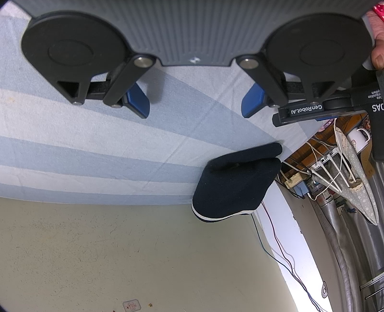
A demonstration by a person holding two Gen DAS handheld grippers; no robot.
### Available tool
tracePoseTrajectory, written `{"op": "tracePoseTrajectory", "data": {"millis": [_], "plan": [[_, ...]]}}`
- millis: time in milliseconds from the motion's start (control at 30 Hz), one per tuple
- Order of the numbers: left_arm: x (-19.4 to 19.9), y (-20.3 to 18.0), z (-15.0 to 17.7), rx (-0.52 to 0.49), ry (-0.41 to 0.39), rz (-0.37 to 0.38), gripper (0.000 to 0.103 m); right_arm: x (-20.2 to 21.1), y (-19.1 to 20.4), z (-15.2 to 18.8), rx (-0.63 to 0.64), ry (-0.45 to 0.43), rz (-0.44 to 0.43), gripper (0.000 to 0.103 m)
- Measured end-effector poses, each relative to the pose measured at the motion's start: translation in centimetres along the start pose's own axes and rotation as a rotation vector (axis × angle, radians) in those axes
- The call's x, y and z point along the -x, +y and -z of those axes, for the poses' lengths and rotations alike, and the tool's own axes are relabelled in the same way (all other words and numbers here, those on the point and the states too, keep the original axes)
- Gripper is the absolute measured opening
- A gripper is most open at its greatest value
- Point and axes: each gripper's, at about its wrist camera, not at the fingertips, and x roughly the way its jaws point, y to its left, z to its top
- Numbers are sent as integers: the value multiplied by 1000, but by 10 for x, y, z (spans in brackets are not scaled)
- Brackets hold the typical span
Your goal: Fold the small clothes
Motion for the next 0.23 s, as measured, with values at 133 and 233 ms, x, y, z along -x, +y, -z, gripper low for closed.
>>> {"op": "tracePoseTrajectory", "data": {"millis": [133,233], "plan": [[2,0,1,-3,-8,2,103,0,0,0,0,0,0,86],[1,0,1,-3,-7,5,103,0,0,0,-1,0,0,86]]}}
